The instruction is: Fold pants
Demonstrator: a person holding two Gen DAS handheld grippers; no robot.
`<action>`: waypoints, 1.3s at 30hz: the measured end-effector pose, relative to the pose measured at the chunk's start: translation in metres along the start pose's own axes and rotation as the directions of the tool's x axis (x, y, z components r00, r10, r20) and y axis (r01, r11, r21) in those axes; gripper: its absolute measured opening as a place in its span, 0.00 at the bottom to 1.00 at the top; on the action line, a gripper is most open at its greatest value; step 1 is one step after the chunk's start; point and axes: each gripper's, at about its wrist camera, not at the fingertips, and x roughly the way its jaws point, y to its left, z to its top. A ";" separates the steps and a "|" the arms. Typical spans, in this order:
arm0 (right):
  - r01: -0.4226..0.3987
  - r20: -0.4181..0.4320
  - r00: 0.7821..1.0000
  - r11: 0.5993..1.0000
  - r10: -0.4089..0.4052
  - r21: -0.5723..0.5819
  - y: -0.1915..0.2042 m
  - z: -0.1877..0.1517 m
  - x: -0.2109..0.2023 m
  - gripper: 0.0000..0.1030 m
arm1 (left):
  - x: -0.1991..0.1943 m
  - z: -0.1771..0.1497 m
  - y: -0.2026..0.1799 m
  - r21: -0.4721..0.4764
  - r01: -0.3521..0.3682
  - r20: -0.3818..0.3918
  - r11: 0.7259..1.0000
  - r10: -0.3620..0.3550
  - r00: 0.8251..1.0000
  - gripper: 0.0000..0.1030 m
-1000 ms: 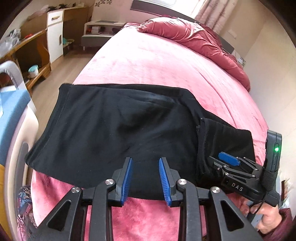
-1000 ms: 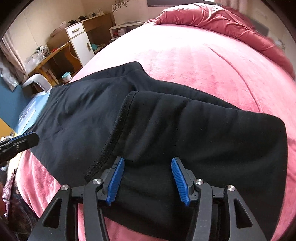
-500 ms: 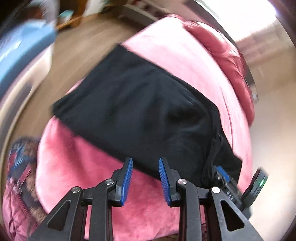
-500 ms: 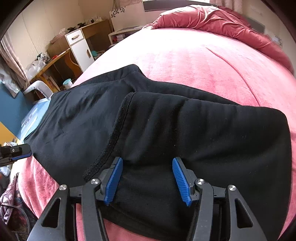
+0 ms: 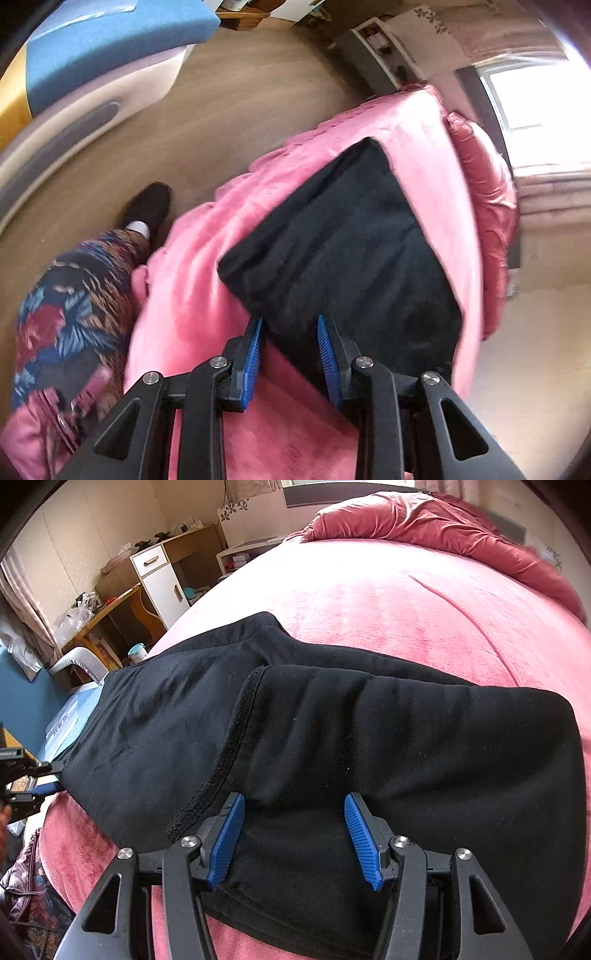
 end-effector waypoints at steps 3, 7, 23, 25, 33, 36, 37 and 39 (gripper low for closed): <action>0.006 -0.010 1.000 1.000 -0.006 -0.002 0.002 0.002 0.000 0.56 | 0.007 0.002 0.005 -0.031 0.006 -0.007 0.999 -0.006 1.000 0.29; 0.006 -0.022 1.000 1.000 -0.006 0.002 0.002 0.006 0.001 0.56 | 0.006 0.001 -0.006 0.030 -0.004 0.040 1.000 0.002 0.999 0.22; -0.307 0.025 0.952 0.951 0.306 0.045 0.024 0.050 -0.031 0.56 | -0.019 -0.070 -0.156 0.722 0.114 0.072 0.683 -0.238 0.968 0.14; -0.454 0.011 0.891 0.887 0.455 0.085 0.030 0.064 -0.025 0.62 | -0.013 -0.082 -0.165 0.760 0.128 0.038 0.638 -0.240 0.970 0.14; -0.666 -0.045 0.735 0.733 0.676 0.135 0.068 0.115 0.012 0.77 | -0.005 -0.100 -0.181 0.811 0.136 0.000 0.569 -0.232 0.973 0.14; -0.681 -0.095 0.717 0.723 0.690 0.116 0.089 0.125 0.024 0.78 | -0.005 -0.100 -0.183 0.818 0.133 -0.004 0.560 -0.226 0.974 0.14; -0.678 -0.111 0.720 0.729 0.685 0.099 0.095 0.128 0.028 0.77 | -0.005 -0.101 -0.184 0.820 0.132 -0.005 0.557 -0.224 0.975 0.14; -0.667 -0.148 0.729 0.742 0.668 0.069 0.111 0.129 0.035 0.75 | -0.004 -0.103 -0.186 0.825 0.128 -0.004 0.551 -0.221 0.975 0.14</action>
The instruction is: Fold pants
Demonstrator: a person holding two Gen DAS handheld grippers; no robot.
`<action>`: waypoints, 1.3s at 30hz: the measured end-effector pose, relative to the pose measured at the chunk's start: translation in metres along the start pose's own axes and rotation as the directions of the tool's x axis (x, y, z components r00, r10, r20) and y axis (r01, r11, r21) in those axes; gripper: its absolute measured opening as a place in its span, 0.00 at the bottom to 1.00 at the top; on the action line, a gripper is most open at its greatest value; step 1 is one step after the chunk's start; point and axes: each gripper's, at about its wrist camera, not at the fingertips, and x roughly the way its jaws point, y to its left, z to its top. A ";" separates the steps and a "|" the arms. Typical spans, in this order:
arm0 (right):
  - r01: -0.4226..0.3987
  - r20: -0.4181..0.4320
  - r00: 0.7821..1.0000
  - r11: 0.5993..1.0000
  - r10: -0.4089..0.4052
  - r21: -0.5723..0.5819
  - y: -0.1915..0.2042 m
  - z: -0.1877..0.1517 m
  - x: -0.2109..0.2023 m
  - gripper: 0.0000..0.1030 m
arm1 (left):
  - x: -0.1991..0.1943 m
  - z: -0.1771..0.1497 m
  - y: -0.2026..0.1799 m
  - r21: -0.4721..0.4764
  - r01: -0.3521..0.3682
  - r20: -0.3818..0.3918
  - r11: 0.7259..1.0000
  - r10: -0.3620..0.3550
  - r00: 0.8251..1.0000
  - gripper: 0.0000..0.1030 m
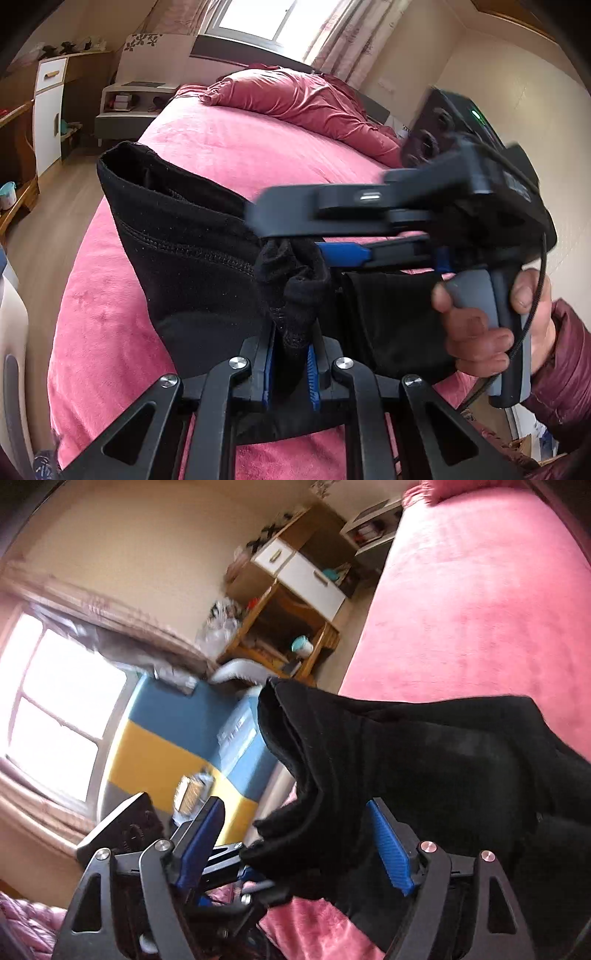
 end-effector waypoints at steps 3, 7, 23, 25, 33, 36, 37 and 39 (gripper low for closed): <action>0.047 -0.054 0.997 0.998 -0.048 -0.029 0.003 0.006 0.018 0.60 | 0.001 0.003 -0.002 0.017 -0.005 -0.002 1.000 0.005 1.000 0.14; 0.075 -0.085 0.993 0.996 -0.080 -0.055 0.000 0.009 0.031 0.25 | 0.008 0.001 -0.005 0.045 -0.022 -0.021 0.999 0.023 1.000 0.14; 0.087 0.095 0.991 0.996 -0.089 0.027 -0.014 -0.019 -0.050 0.15 | -0.022 0.006 0.035 -0.149 0.191 0.021 0.970 -0.189 0.982 0.28; 0.072 0.133 0.988 0.997 -0.076 0.037 -0.011 -0.026 -0.069 0.15 | -0.026 0.012 0.053 -0.205 0.167 0.051 0.964 -0.160 0.986 0.28; 0.018 0.272 0.962 0.996 -0.040 0.085 0.004 -0.065 -0.138 0.15 | -0.012 0.026 0.075 -0.256 0.120 0.033 0.959 -0.115 0.993 0.29; 0.025 0.323 0.945 0.993 -0.061 0.114 0.003 -0.086 -0.168 0.15 | 0.002 0.028 0.055 -0.199 0.148 0.004 0.969 -0.150 0.989 0.29; 0.032 0.337 0.939 0.991 -0.074 0.129 0.000 -0.090 -0.175 0.15 | 0.011 0.031 0.046 -0.174 0.158 -0.014 0.972 -0.163 0.987 0.29; 0.042 0.367 0.924 0.983 -0.107 0.180 -0.011 -0.106 -0.193 0.15 | 0.014 0.021 0.028 -0.150 0.181 -0.037 0.972 -0.189 0.981 0.29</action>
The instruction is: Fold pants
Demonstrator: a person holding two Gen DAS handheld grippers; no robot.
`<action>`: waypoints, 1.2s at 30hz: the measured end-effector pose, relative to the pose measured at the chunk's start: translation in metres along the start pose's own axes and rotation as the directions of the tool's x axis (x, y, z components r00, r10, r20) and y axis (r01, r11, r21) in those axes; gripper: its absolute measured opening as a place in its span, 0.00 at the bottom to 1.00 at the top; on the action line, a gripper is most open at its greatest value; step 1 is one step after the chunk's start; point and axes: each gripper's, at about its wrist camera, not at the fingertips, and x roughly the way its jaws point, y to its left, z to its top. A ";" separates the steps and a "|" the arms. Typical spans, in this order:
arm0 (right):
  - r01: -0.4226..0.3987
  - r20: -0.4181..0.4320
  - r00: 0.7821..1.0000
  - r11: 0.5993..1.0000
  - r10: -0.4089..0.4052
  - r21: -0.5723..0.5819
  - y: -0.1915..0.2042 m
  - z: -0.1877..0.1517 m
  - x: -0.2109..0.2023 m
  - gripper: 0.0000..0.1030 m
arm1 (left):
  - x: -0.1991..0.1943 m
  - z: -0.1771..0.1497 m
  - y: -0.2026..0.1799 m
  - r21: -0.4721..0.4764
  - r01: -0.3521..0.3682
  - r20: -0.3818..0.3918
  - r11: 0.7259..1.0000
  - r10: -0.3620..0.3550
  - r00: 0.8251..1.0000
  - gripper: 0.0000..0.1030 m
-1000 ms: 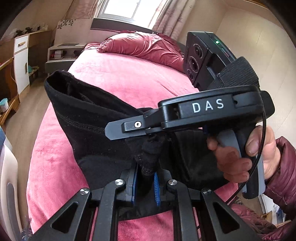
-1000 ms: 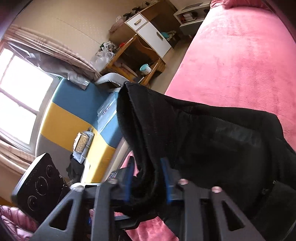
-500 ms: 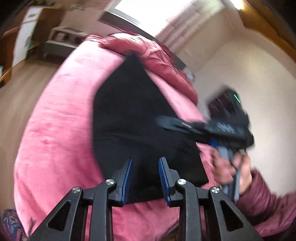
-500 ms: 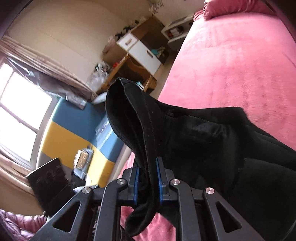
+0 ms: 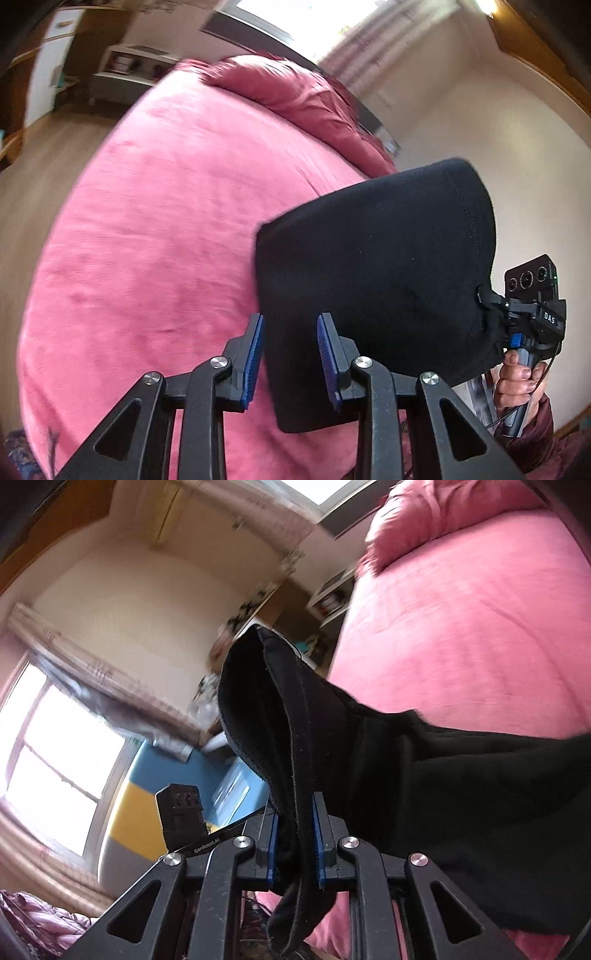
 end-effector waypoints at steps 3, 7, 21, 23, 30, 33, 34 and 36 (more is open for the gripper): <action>0.074 0.047 0.996 0.996 -0.077 0.059 -0.027 -0.010 -0.029 0.15 | 0.024 0.002 -0.020 0.049 0.030 -0.048 0.998 -0.028 0.998 0.29; 0.160 0.072 0.982 0.975 -0.172 0.151 -0.069 -0.023 -0.053 0.13 | 0.058 -0.007 -0.045 0.106 0.060 -0.146 0.993 -0.044 0.988 0.29; 0.368 0.033 0.917 0.875 -0.398 0.316 -0.183 -0.039 -0.071 0.09 | 0.122 -0.037 -0.090 0.166 0.140 -0.319 0.976 -0.082 0.944 0.29; 0.368 0.044 0.916 0.880 -0.398 0.302 -0.180 -0.038 -0.074 0.10 | 0.122 -0.037 -0.092 0.172 0.149 -0.320 0.974 -0.087 0.943 0.29; 0.334 0.117 0.916 0.891 -0.384 0.307 -0.147 -0.054 -0.117 0.23 | 0.116 -0.034 -0.089 0.166 0.171 -0.313 0.971 -0.112 0.943 0.30; 0.261 0.111 0.944 0.910 -0.310 0.321 -0.125 -0.068 -0.119 0.23 | 0.108 -0.033 -0.093 0.183 0.178 -0.297 0.967 -0.118 0.948 0.30; 0.242 0.104 0.951 0.912 -0.290 0.331 -0.122 -0.075 -0.117 0.23 | 0.105 -0.034 -0.093 0.194 0.173 -0.289 0.966 -0.112 0.951 0.30; 0.205 0.081 0.964 0.906 -0.251 0.369 -0.120 -0.087 -0.107 0.23 | 0.099 -0.034 -0.093 0.206 0.170 -0.277 0.964 -0.109 0.955 0.30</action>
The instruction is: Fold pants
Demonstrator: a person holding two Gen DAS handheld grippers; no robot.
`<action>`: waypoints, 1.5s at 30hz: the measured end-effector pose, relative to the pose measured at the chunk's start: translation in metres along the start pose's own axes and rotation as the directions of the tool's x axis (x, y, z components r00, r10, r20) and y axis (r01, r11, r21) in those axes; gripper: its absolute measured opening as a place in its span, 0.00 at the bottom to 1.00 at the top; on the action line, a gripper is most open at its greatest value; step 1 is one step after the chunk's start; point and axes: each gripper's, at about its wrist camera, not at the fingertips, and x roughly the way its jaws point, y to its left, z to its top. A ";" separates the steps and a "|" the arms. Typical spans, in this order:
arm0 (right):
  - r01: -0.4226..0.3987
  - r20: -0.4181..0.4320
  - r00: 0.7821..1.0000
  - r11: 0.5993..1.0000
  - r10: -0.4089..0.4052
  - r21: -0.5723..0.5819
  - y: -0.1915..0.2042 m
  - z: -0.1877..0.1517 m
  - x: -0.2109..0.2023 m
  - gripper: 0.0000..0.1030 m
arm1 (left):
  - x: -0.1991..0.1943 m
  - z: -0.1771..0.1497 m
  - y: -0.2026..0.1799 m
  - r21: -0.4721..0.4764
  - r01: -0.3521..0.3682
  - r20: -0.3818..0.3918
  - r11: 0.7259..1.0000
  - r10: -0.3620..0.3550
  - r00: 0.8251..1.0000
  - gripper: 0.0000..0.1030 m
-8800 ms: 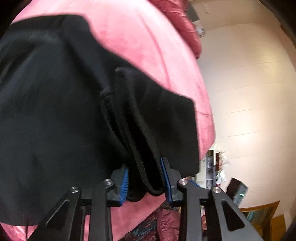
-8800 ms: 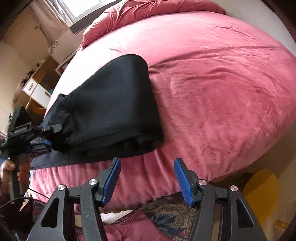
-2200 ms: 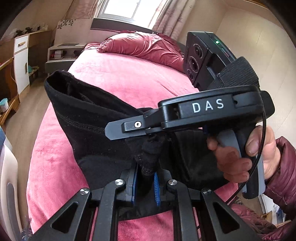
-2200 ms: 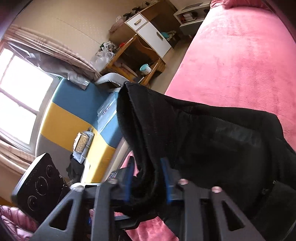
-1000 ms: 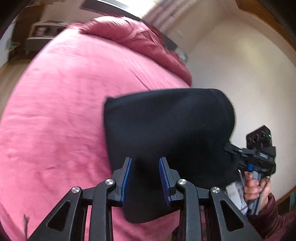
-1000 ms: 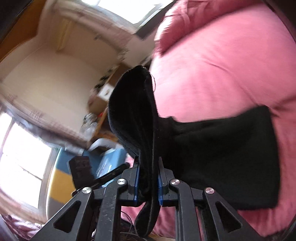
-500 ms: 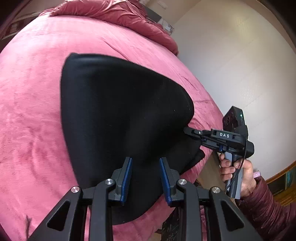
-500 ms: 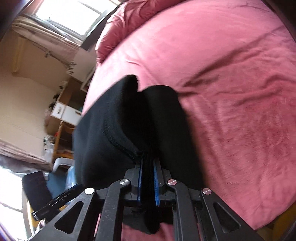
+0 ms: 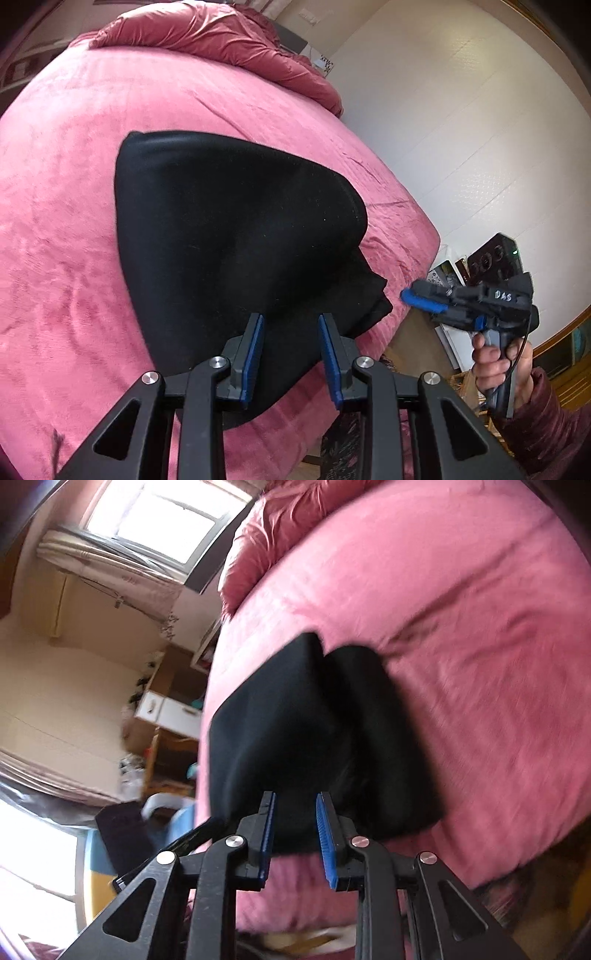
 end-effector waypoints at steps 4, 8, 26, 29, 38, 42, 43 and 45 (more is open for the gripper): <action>0.019 -0.023 1.000 0.996 -0.017 0.084 -0.014 -0.003 0.026 0.23 | -0.004 -0.002 0.003 0.010 -0.018 0.004 1.000 0.018 1.000 0.30; 0.066 -0.012 0.998 0.991 -0.065 0.112 -0.020 0.002 0.046 0.22 | -0.005 -0.004 0.007 -0.014 -0.012 0.002 1.000 0.012 1.000 0.30; 0.217 0.003 0.976 0.976 -0.217 0.027 -0.025 -0.015 0.014 0.05 | -0.027 -0.001 0.019 -0.019 -0.018 0.023 1.000 0.019 1.000 0.30; 0.120 0.030 0.992 0.992 -0.120 0.031 -0.017 -0.008 0.008 0.05 | -0.027 0.000 0.017 -0.013 -0.018 0.021 1.000 0.018 1.000 0.30; 0.134 0.029 0.990 0.988 -0.136 0.080 -0.018 0.004 0.034 0.10 | -0.025 0.004 0.005 0.031 -0.056 0.035 0.998 0.055 0.998 0.30; 0.206 0.035 0.978 0.978 -0.206 -0.003 -0.003 -0.001 0.030 0.00 | -0.017 -0.001 0.007 0.037 -0.108 0.001 0.993 0.108 0.994 0.30; 0.214 0.034 0.976 0.977 -0.213 -0.021 0.000 -0.005 0.027 0.00 | -0.016 -0.003 0.007 0.037 -0.104 0.002 0.994 0.104 0.995 0.30; 0.222 0.022 0.975 0.975 -0.222 -0.021 -0.001 -0.012 0.019 0.00 | -0.014 -0.005 0.007 0.039 -0.097 0.001 0.995 0.097 0.995 0.31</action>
